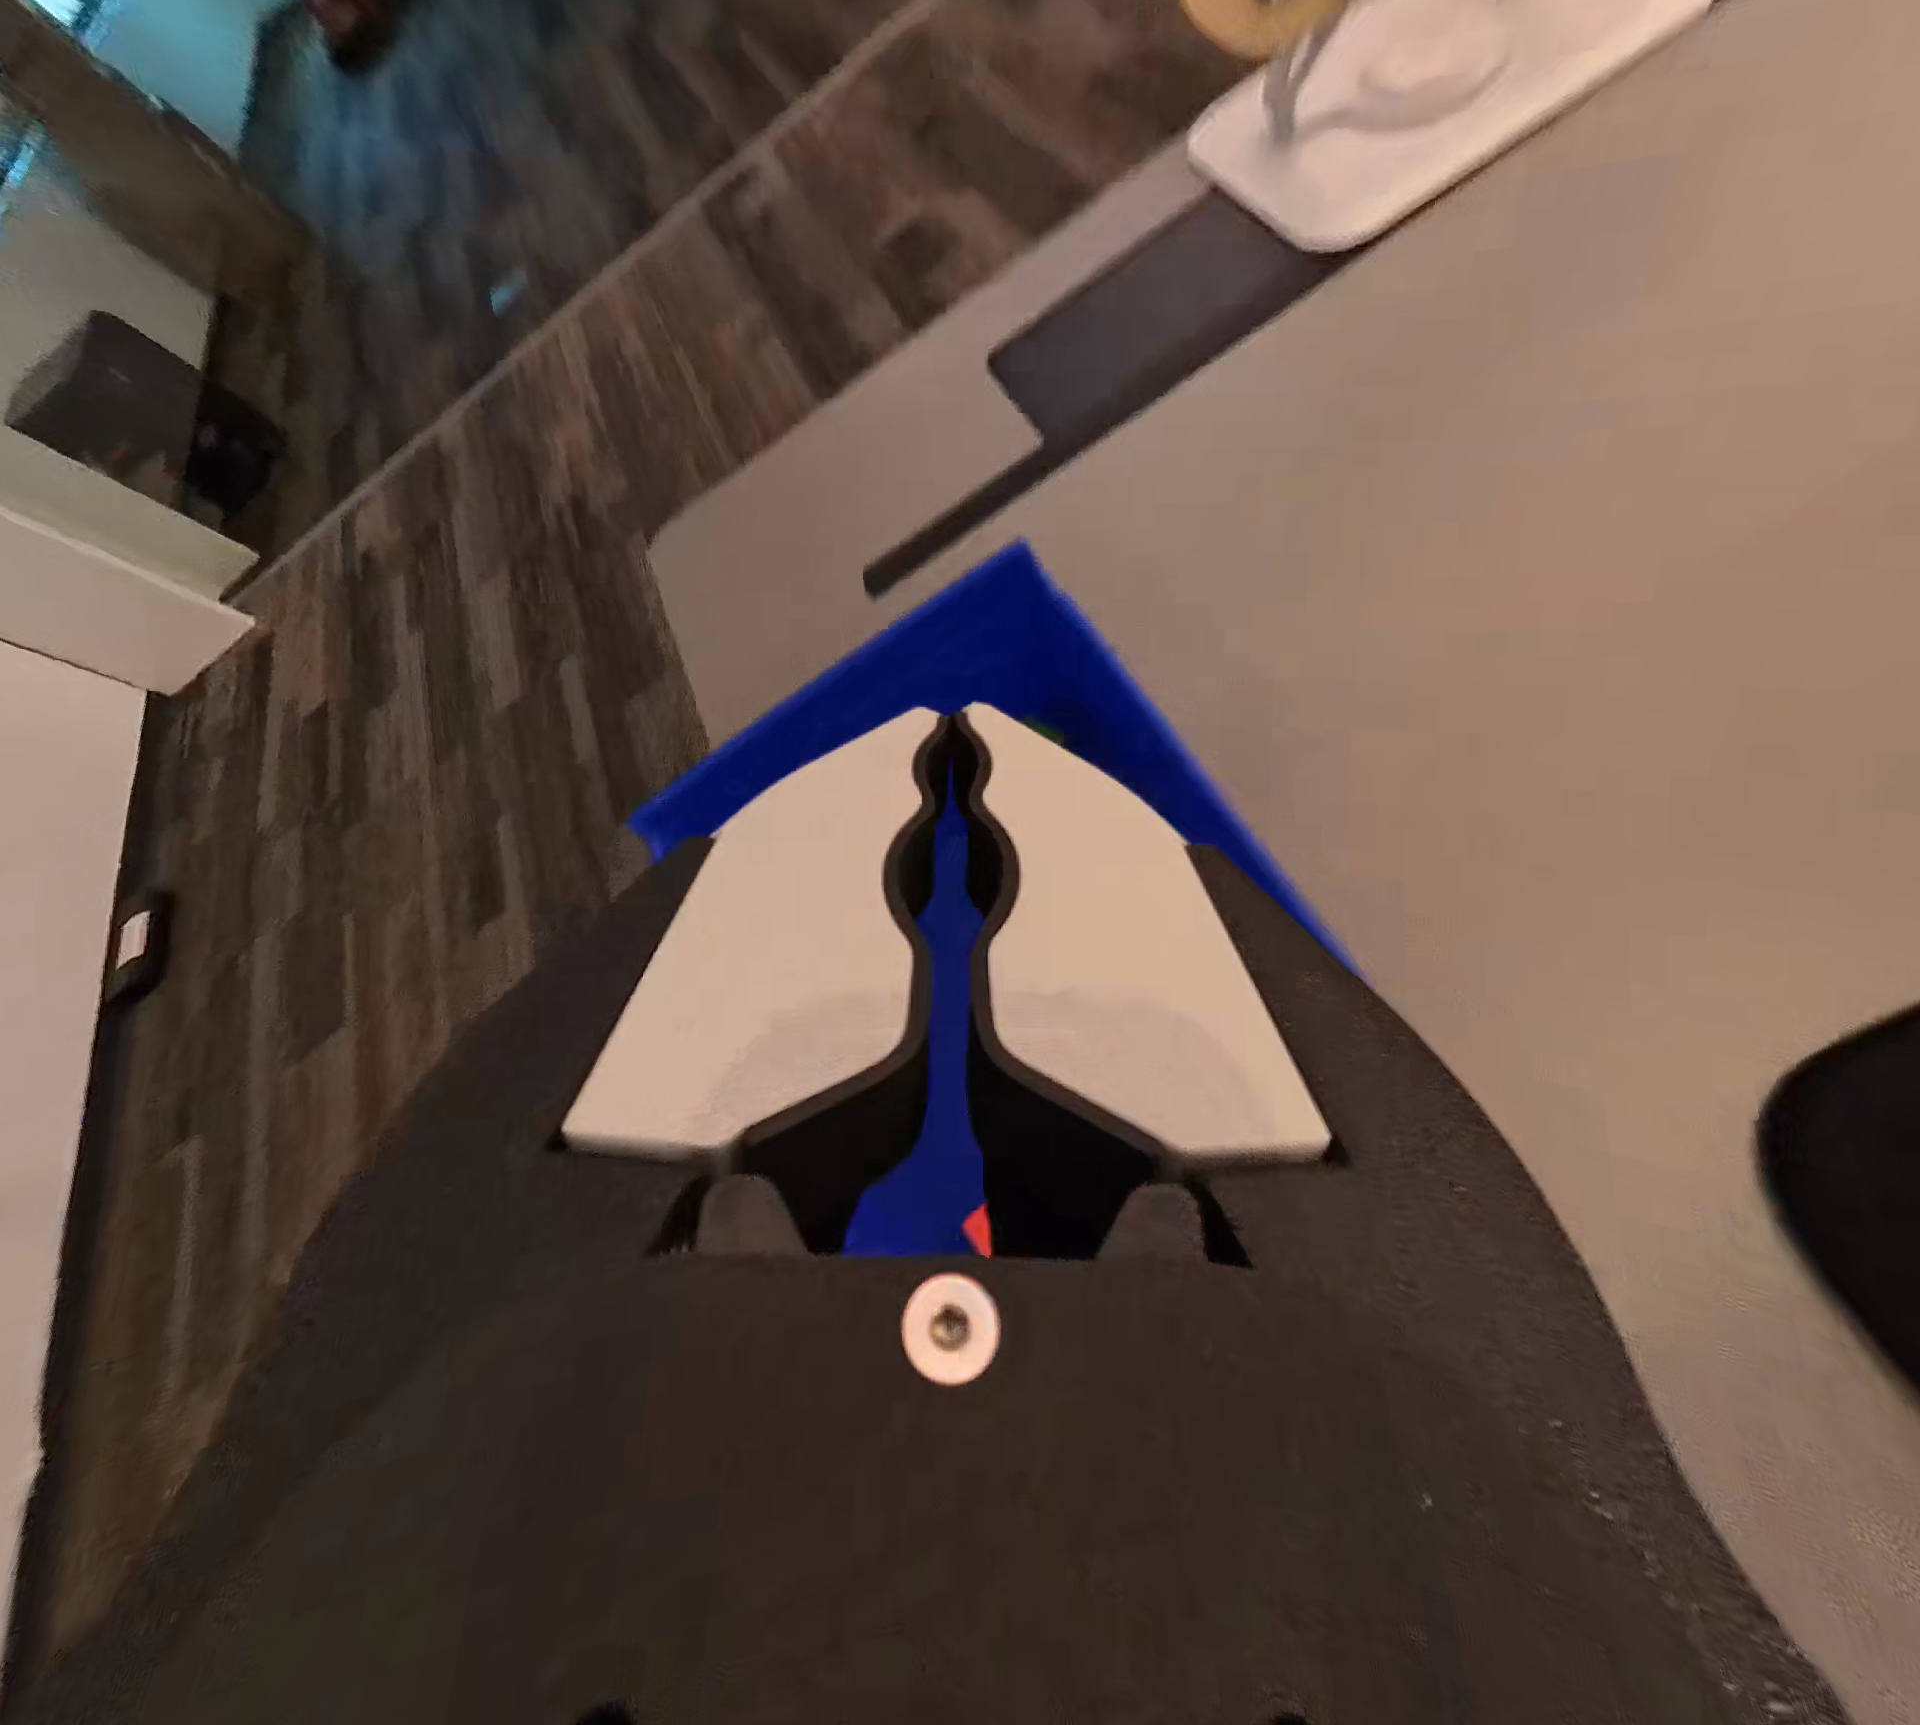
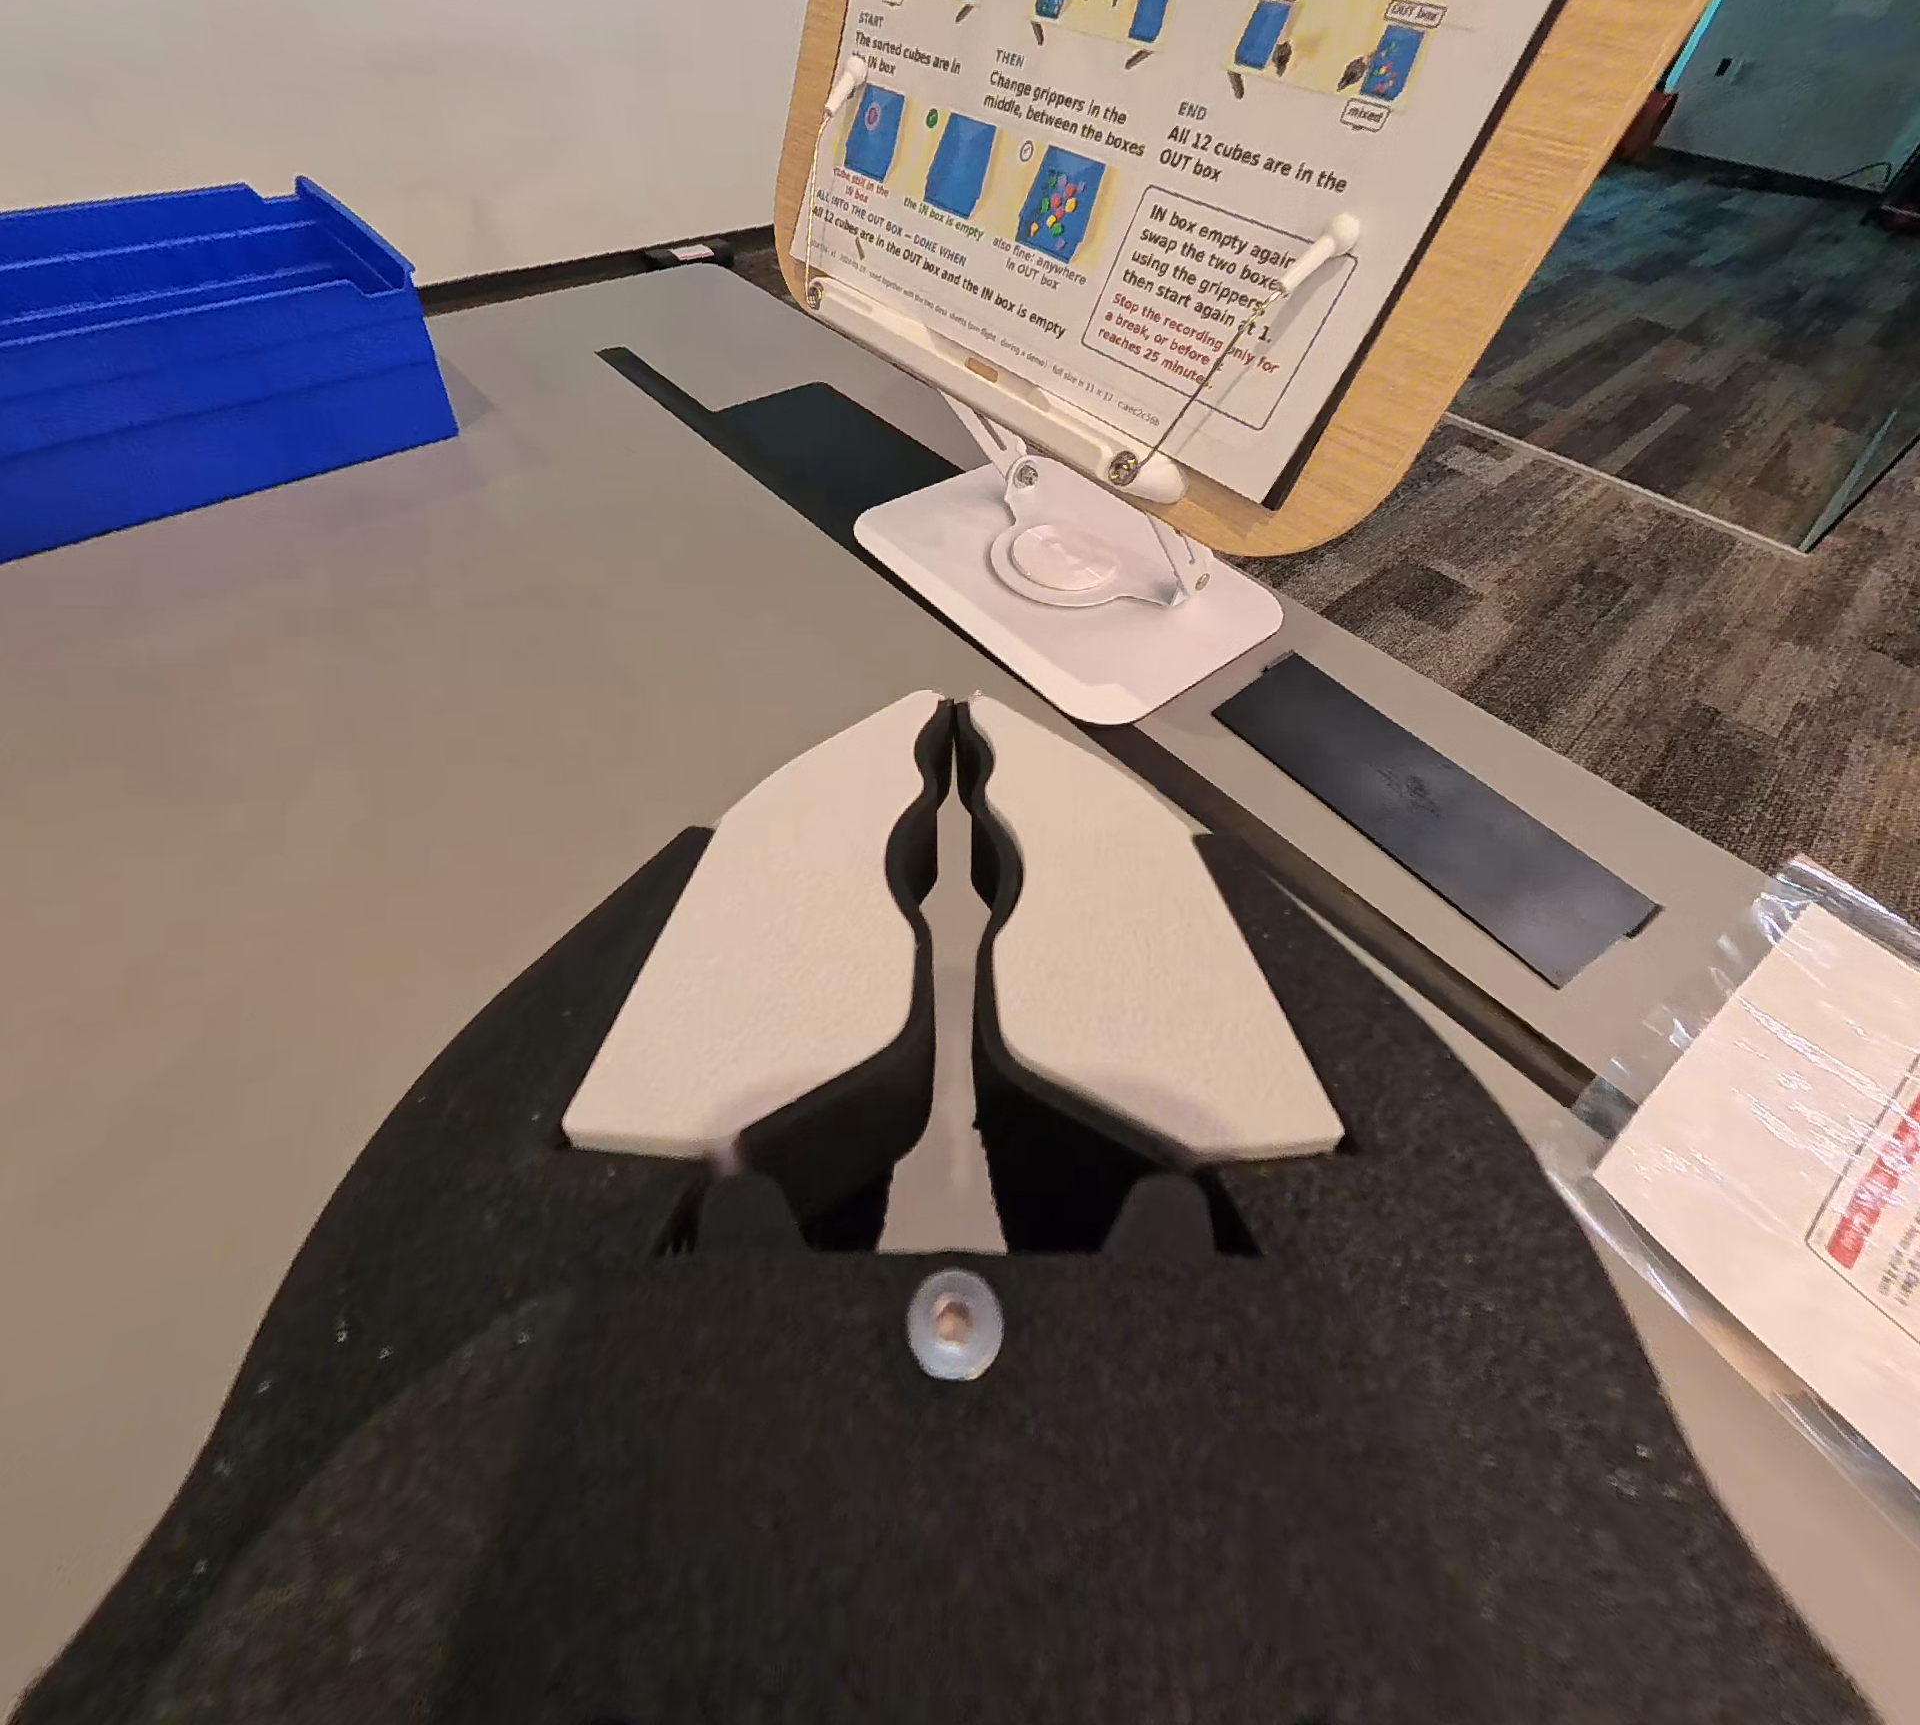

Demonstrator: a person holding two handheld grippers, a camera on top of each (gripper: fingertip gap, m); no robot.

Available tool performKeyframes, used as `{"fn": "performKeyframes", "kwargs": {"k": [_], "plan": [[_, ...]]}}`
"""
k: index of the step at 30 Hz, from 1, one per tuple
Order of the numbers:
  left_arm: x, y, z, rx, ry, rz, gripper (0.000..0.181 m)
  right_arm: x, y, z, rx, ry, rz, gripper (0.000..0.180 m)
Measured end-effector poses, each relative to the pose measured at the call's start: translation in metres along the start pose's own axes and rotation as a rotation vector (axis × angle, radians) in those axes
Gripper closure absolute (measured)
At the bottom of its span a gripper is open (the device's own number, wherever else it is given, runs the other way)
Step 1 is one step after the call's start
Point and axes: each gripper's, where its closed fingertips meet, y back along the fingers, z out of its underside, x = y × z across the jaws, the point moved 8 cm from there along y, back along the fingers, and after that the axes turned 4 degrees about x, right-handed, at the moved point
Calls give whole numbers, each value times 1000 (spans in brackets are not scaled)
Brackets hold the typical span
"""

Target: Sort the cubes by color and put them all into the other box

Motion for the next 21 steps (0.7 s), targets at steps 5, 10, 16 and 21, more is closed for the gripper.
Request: {"fn": "performKeyframes", "kwargs": {"k": [5,10,16,21], "plan": [[-21,-33,51,-215,-176,122,167,-5,-8,4,-40,-6,-35,180],[-32,-90,98,-482,-464,154,150,-10,-14,7,-81,15,-56,180],[-48,-139,143,-734,-597,235,133,-10,-20,13,-125,23,-76,180],[-53,-166,149,-765,-598,266,128,-7,-21,19,-152,28,-71,180]]}}
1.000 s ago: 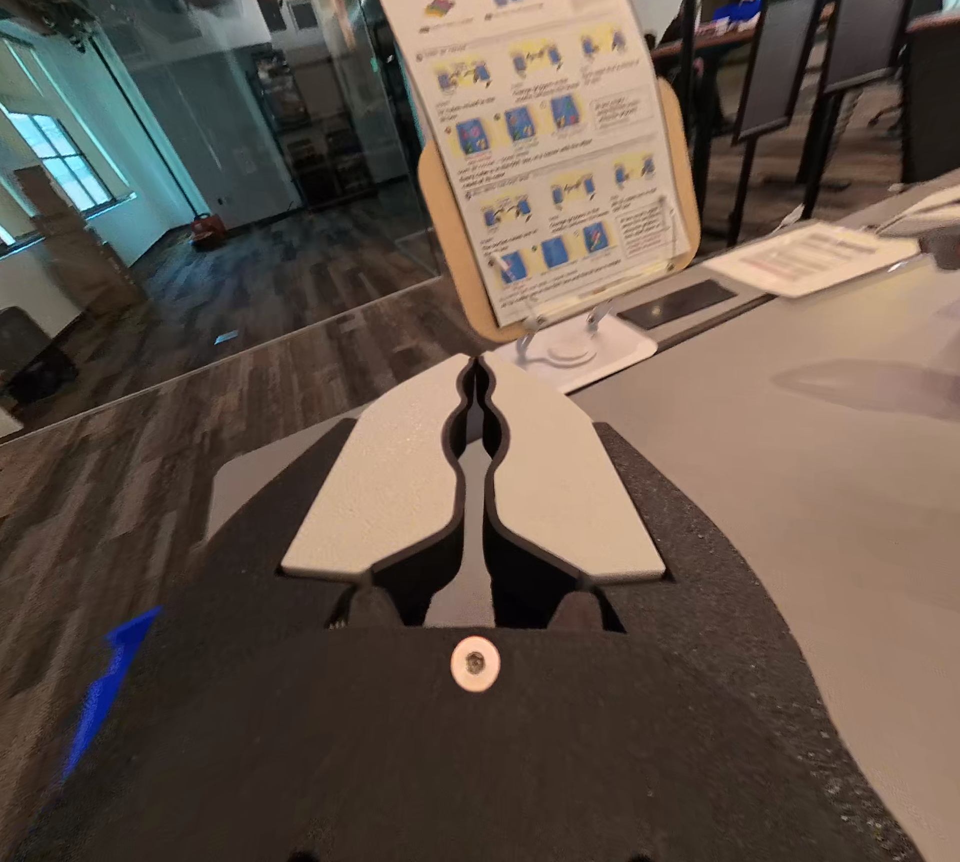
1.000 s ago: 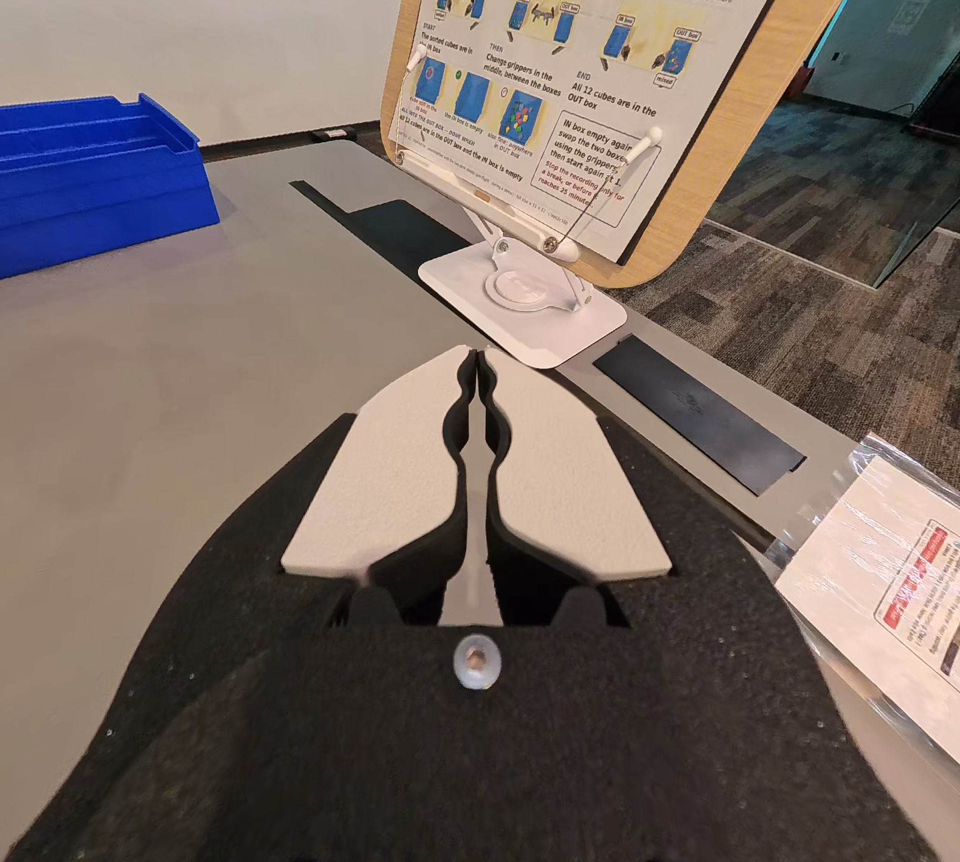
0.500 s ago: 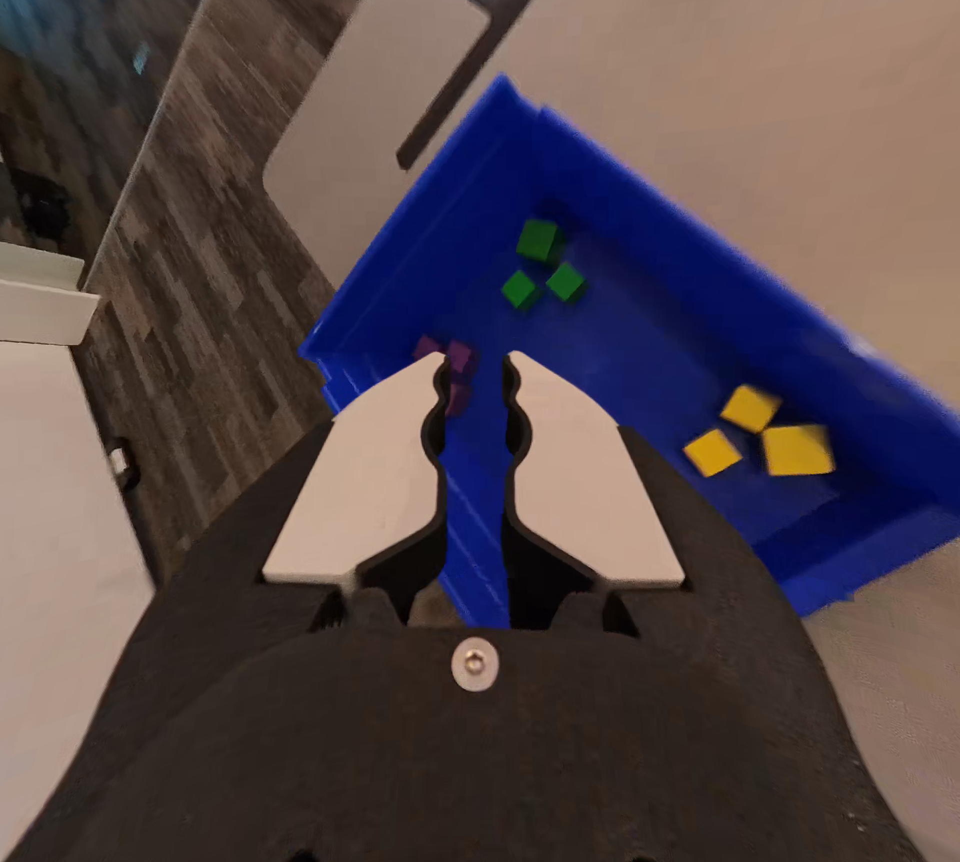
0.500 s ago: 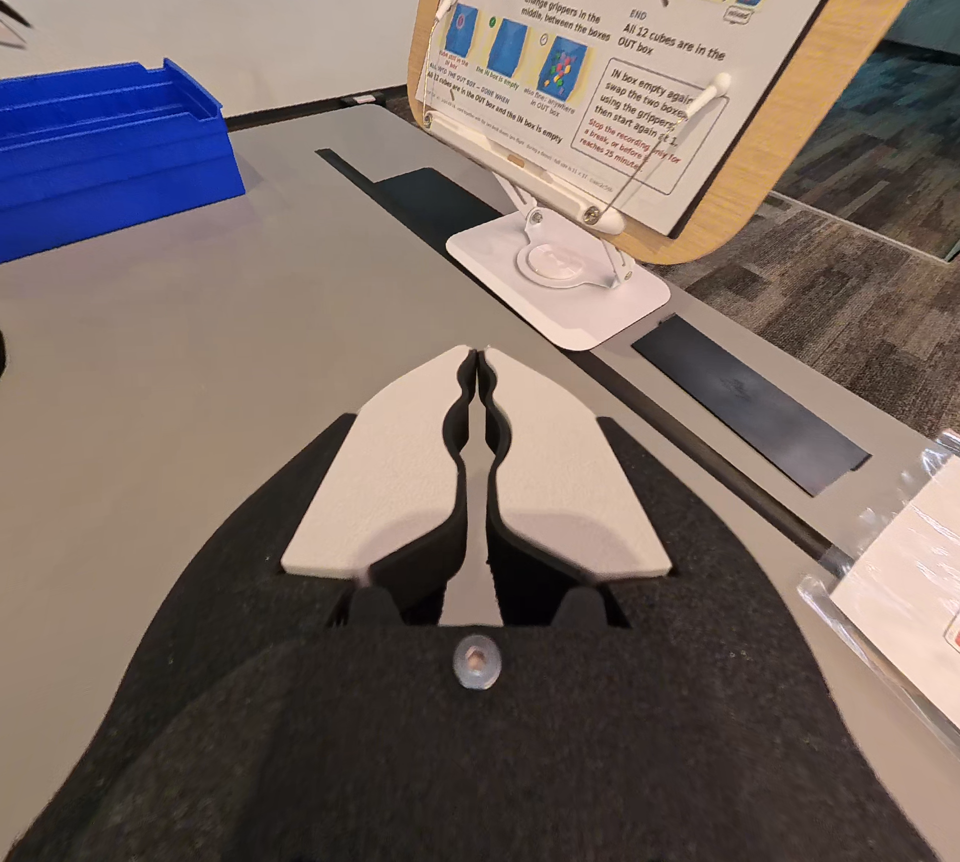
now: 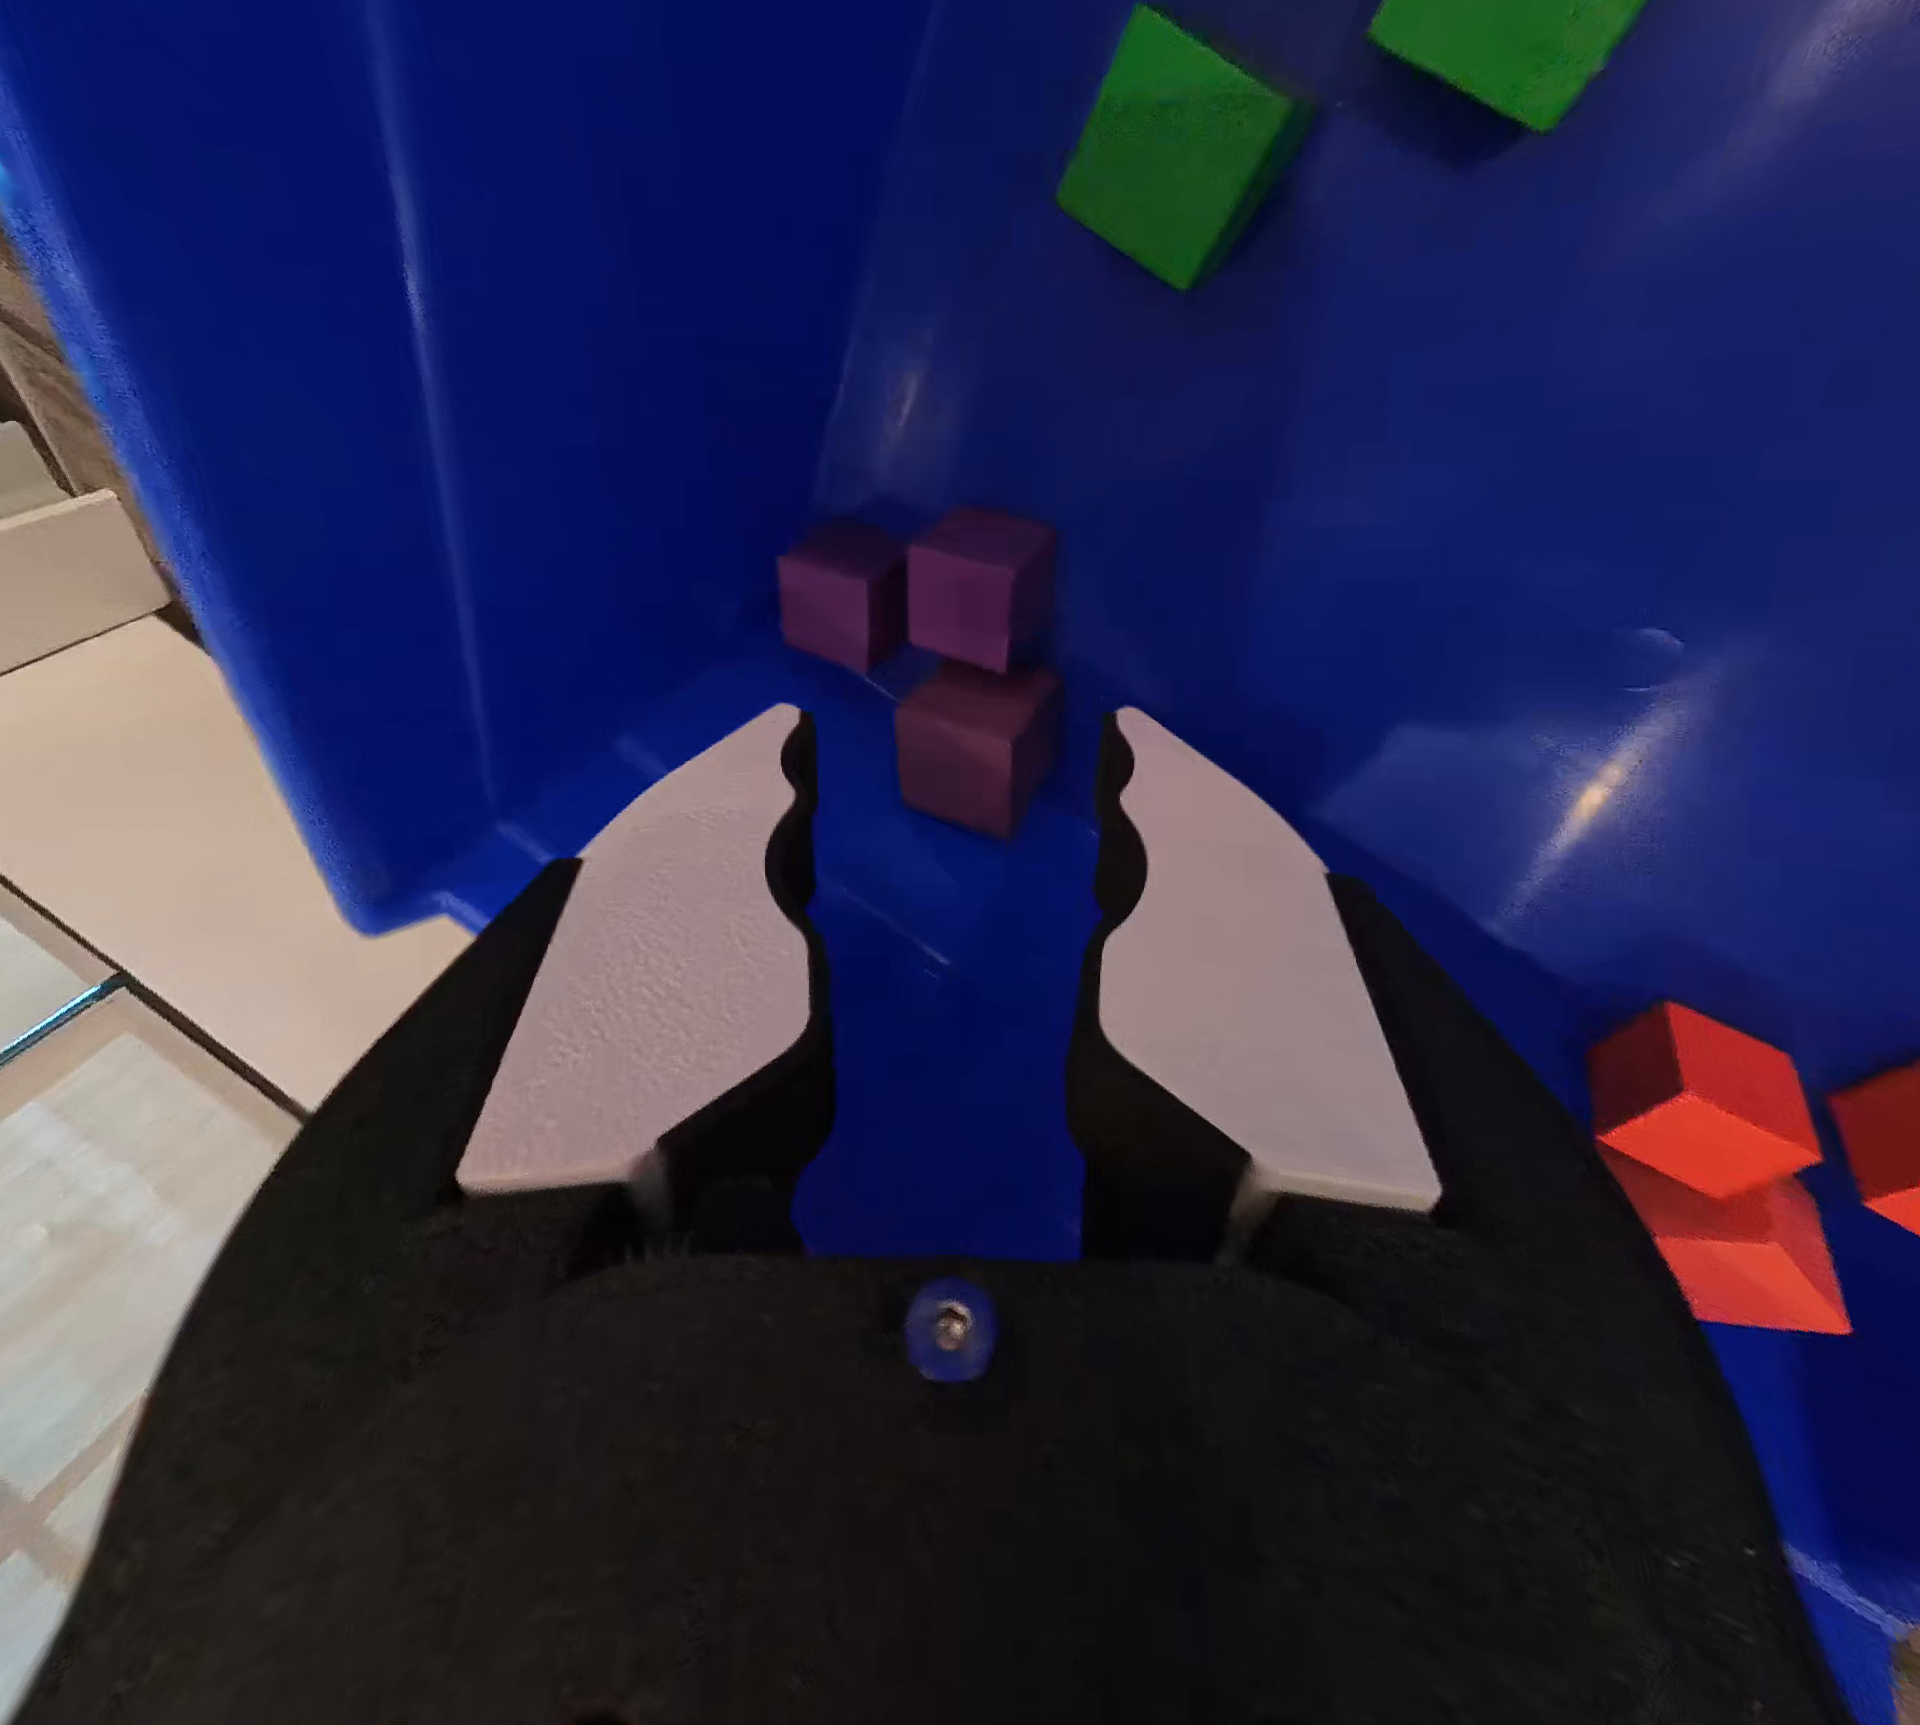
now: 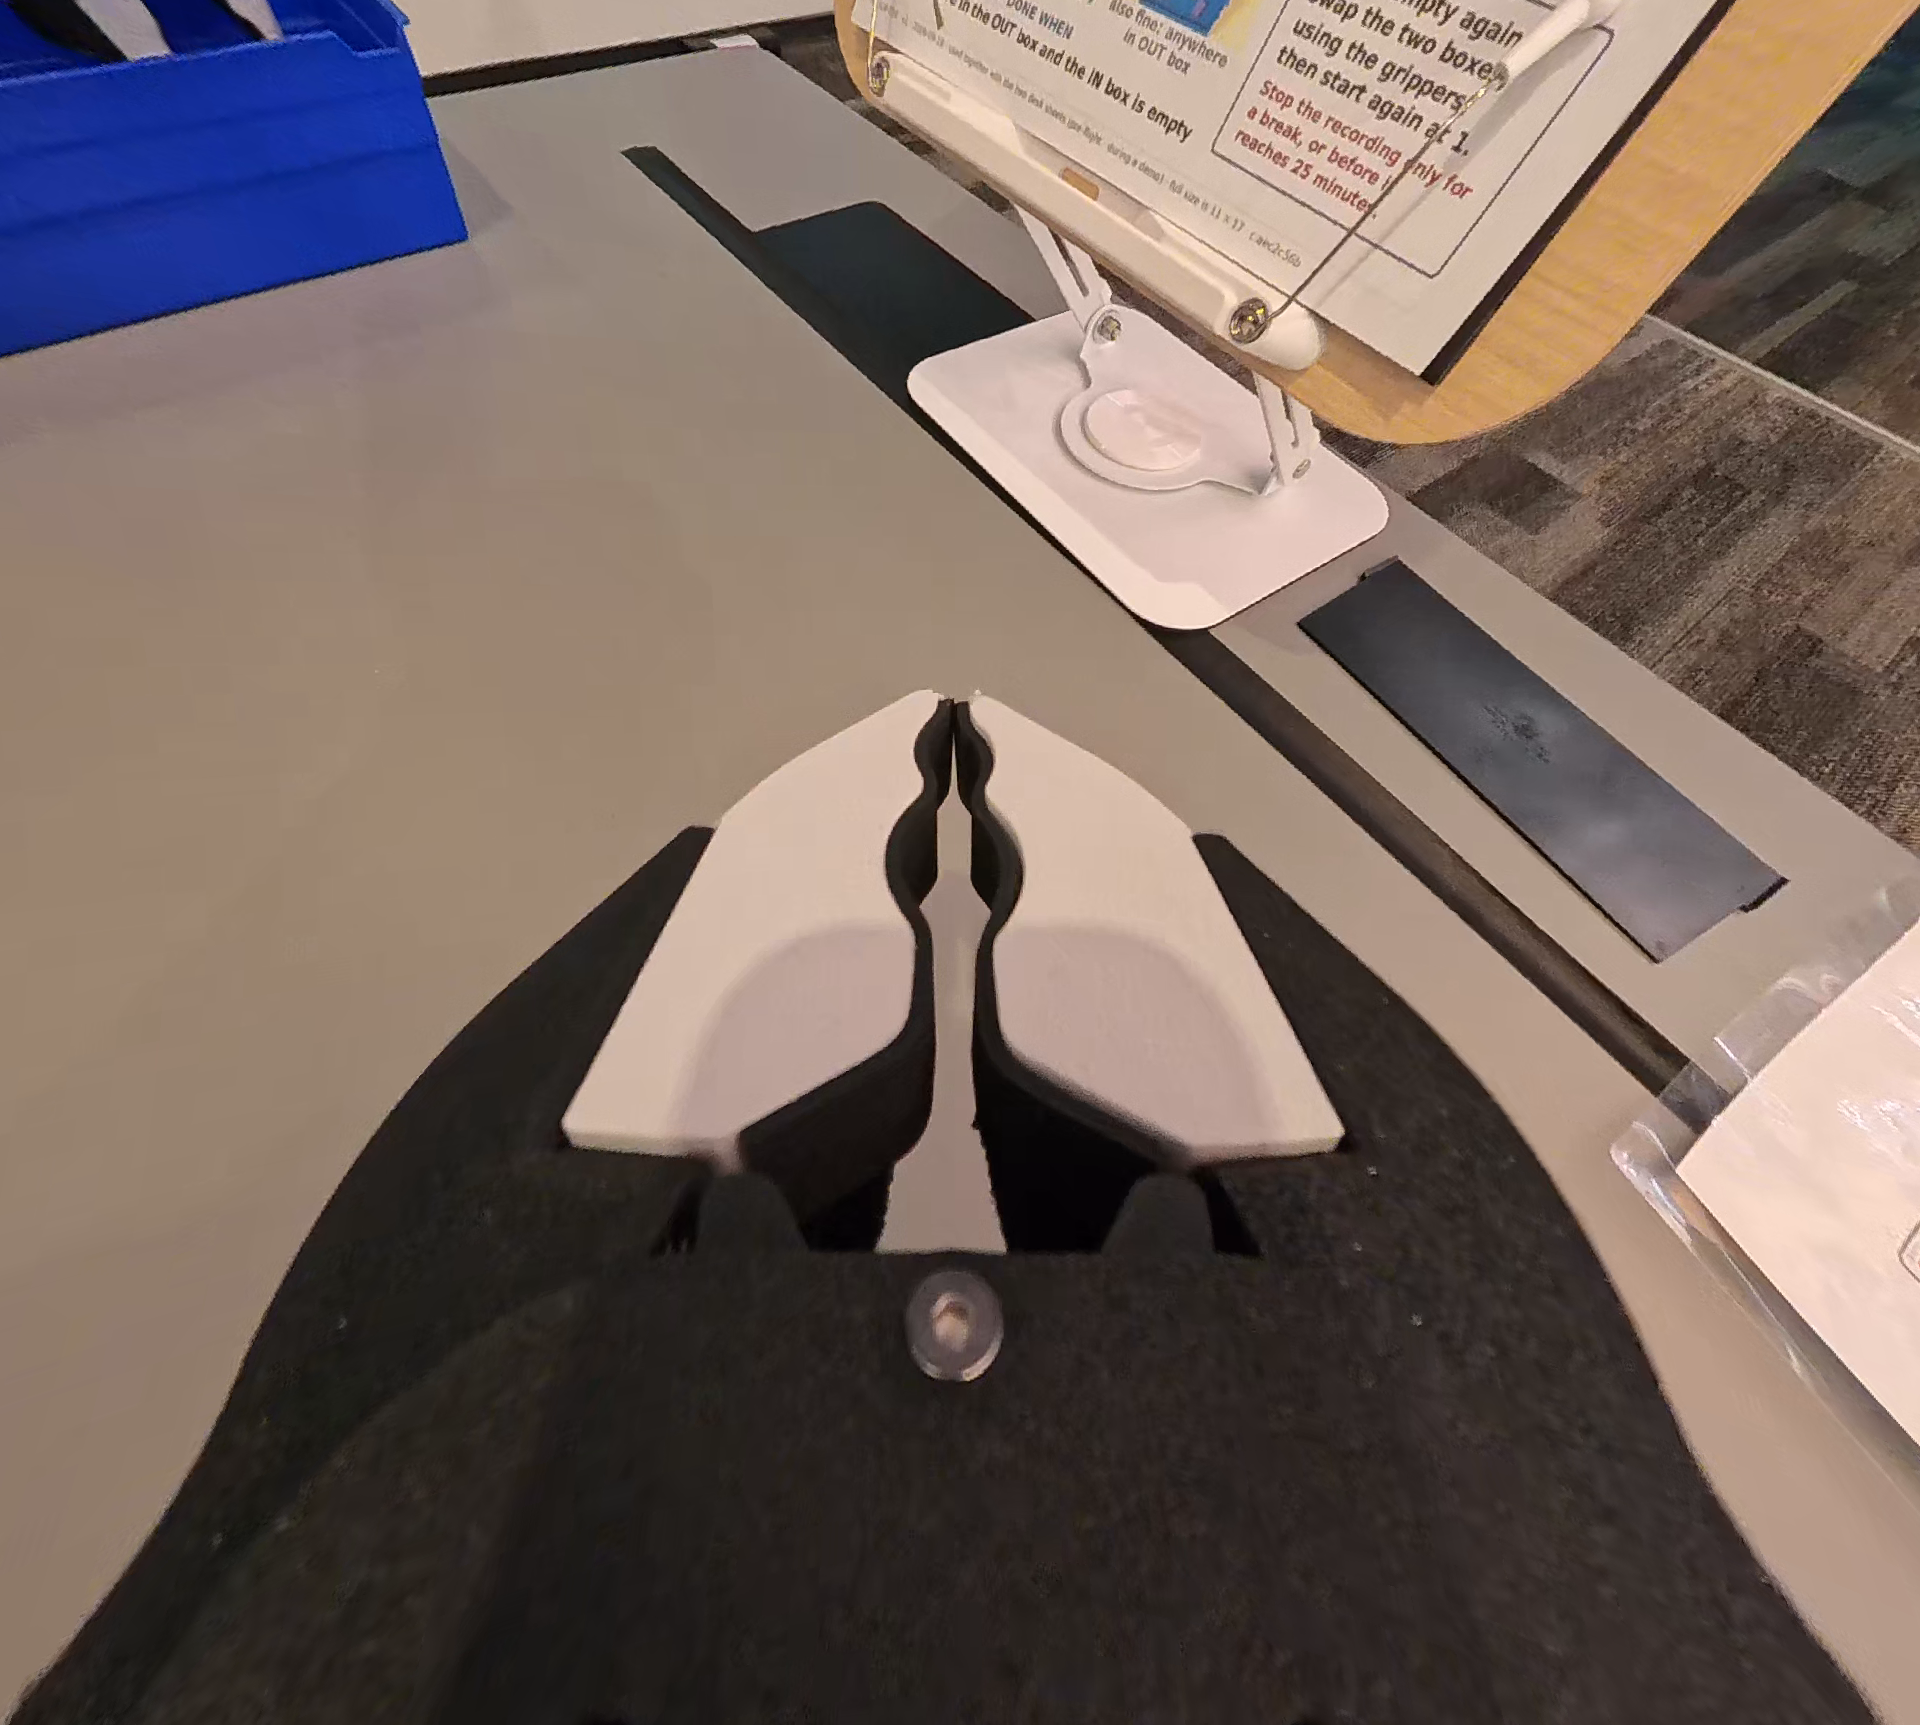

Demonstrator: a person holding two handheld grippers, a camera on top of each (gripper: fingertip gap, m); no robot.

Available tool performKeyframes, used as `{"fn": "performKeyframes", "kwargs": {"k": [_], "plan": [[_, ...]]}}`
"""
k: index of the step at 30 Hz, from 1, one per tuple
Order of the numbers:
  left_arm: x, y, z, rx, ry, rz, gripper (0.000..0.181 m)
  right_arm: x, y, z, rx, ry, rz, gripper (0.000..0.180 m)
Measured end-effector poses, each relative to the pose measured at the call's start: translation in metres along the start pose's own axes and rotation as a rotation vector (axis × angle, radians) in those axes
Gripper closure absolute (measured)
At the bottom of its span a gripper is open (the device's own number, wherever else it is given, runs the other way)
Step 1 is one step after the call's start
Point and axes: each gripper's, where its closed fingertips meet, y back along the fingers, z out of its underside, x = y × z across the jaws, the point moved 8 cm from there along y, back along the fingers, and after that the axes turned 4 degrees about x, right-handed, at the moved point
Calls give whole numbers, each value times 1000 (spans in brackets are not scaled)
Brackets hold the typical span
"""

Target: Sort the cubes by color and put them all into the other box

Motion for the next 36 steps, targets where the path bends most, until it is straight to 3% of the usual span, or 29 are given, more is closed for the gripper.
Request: {"fn": "performKeyframes", "kwargs": {"k": [8,14,21,31,36], "plan": [[-1,-15,-1,-199,-103,65,144,5,0,4,4,-31,-16,180],[-1,-24,-4,-311,-157,90,143,3,-5,6,-23,-32,-45,180],[0,-24,-4,-338,-149,141,149,1,-6,6,-35,-23,-62,180],[3,24,-4,-189,-64,54,152,0,-8,7,-24,-41,-82,180],[6,92,-29,181,56,-79,152,-5,-11,3,-15,-52,-105,180]]}}
